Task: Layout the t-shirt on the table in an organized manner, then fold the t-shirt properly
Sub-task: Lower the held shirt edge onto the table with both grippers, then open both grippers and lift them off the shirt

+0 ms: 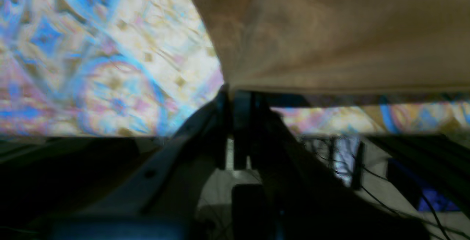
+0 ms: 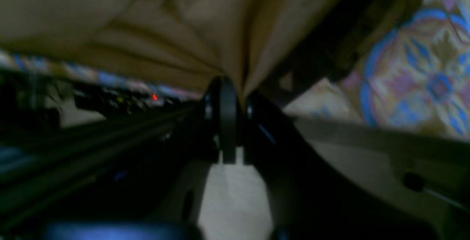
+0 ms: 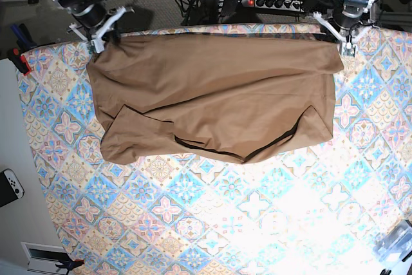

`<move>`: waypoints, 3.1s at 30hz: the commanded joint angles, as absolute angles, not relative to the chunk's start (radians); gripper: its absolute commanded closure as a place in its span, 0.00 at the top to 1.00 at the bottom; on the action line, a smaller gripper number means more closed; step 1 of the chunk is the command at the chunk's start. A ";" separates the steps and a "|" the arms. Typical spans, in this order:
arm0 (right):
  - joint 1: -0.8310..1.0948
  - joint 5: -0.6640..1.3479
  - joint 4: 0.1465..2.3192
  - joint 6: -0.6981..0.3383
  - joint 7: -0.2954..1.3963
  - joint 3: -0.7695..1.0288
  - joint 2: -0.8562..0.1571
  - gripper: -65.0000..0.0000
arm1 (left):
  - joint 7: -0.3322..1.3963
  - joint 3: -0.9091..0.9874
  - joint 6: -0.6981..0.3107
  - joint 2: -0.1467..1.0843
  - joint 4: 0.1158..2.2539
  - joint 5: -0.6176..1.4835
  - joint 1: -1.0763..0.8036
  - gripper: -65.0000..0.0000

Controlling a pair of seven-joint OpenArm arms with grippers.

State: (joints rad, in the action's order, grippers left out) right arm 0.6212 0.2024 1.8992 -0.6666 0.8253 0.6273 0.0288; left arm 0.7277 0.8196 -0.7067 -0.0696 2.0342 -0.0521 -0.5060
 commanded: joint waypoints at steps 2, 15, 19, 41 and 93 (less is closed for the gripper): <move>0.630 0.216 1.926 -0.668 0.806 0.630 0.018 0.00 | 0.705 0.822 -0.698 -0.061 2.075 -0.073 -0.487 0.00; 0.572 0.214 1.931 -0.668 0.806 0.630 0.019 0.00 | 0.700 0.759 -0.698 -0.151 2.083 -0.394 -0.340 0.00; 0.549 0.214 1.933 -0.668 0.806 0.630 0.019 0.00 | 0.700 0.699 -0.698 -0.157 2.094 -0.449 -0.341 0.00; 0.280 0.206 1.834 -0.668 0.814 0.624 0.013 0.00 | 0.707 0.613 -0.698 -0.157 1.949 -0.708 -0.143 0.00; 0.166 0.208 1.819 -0.668 0.808 0.631 -0.038 0.52 | 0.704 0.777 -0.698 -0.153 1.928 -0.433 -0.096 0.84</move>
